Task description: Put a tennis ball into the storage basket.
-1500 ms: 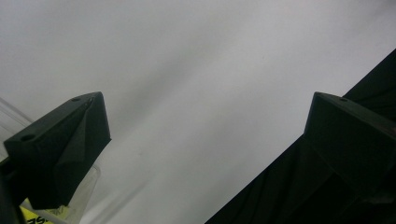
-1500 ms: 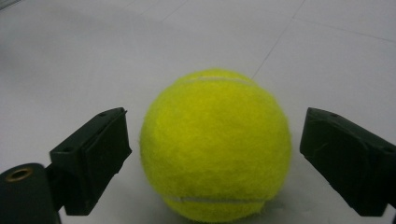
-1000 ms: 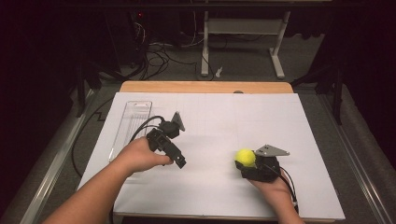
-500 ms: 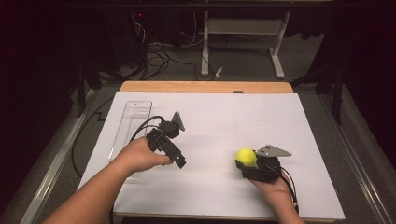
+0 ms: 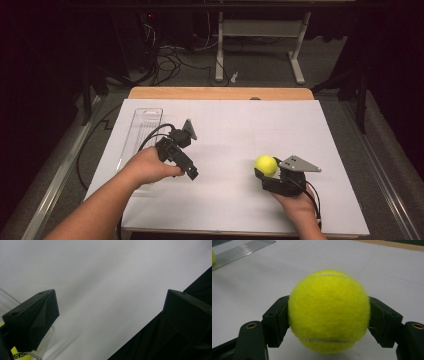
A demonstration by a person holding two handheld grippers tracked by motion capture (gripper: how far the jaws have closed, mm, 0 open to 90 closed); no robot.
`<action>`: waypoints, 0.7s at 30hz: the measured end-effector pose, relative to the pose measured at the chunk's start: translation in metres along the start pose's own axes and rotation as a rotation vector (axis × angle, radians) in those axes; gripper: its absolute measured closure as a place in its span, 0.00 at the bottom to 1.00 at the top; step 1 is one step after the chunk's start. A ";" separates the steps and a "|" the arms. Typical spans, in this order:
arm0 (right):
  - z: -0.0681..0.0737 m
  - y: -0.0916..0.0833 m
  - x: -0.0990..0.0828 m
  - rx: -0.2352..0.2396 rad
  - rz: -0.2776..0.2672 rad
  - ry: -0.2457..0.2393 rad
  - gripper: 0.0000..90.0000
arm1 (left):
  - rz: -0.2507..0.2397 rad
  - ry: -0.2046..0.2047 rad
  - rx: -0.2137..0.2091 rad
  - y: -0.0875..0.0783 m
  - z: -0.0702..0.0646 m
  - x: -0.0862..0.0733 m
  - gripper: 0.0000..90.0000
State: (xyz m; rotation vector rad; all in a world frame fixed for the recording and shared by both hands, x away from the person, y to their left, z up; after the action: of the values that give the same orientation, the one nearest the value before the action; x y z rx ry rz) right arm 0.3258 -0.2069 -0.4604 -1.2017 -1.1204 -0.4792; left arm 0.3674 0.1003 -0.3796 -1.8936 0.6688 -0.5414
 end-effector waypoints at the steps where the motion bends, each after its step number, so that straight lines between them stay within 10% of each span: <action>1: 0.000 -0.001 0.000 0.000 -0.007 0.001 0.31 | 0.000 0.000 -0.001 0.000 0.000 0.000 0.02; 21: 0.007 -0.020 0.008 0.027 -0.160 0.029 0.31 | -0.004 -0.004 -0.008 -0.001 -0.001 0.000 0.02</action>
State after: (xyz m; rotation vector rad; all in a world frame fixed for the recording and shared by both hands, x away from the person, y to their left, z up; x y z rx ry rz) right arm 0.3105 -0.2057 -0.4440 -1.0833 -1.2005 -0.6000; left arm 0.3671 0.0998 -0.3787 -1.9040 0.6655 -0.5386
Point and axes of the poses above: each handheld gripper's, and its own axes: y roughly forward along the jaws, x roughly out of its top, z roughly to its left, the point moved 3 cm from there along y, roughly forward along the jaws, and after that the axes turned 9 degrees about -x, right-handed, at the moved point
